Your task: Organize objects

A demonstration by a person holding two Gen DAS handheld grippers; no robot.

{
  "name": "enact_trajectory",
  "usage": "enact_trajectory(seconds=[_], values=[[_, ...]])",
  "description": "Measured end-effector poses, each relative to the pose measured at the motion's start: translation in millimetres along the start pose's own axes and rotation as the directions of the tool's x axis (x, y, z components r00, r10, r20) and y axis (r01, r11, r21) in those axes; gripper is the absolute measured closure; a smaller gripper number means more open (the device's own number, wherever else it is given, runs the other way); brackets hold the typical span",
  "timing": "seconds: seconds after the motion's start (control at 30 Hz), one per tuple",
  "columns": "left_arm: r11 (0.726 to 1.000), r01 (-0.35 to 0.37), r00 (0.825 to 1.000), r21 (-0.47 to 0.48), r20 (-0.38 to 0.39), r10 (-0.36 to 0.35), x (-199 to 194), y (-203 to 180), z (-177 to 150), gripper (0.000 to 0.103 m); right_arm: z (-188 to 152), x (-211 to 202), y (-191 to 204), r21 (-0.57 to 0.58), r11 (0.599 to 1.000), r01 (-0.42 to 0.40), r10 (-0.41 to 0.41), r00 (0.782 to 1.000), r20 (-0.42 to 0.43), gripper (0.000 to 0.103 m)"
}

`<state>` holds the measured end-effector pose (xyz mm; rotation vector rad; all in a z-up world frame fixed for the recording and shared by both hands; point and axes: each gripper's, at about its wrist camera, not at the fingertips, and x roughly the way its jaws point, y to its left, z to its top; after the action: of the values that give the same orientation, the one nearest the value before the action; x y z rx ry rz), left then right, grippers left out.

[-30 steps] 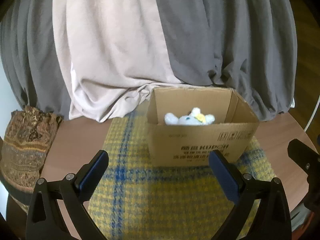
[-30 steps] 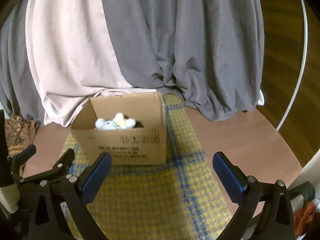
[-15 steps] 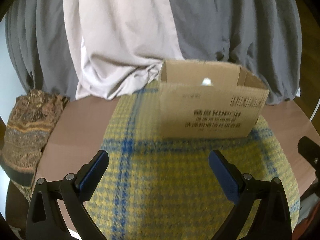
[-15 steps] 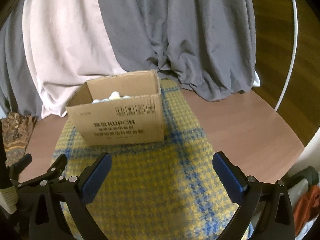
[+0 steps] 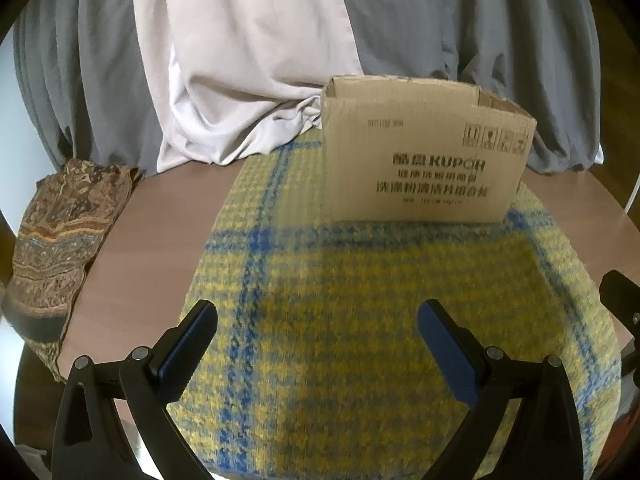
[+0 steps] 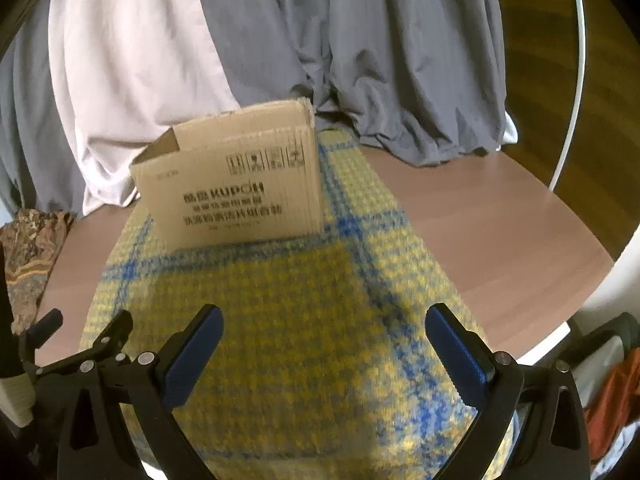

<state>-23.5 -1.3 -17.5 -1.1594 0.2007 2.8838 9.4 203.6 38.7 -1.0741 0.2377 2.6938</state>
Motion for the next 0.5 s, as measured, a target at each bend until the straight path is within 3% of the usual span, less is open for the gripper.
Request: enact_trajectory(seconds=[0.5], values=[[0.999, -0.038, 0.999, -0.032, -0.027, 0.037, -3.5, 5.8, -37.7, 0.001, -31.5, 6.3, 1.2, -0.032, 0.999, -0.017, 0.016, 0.999, -0.044, 0.001]])
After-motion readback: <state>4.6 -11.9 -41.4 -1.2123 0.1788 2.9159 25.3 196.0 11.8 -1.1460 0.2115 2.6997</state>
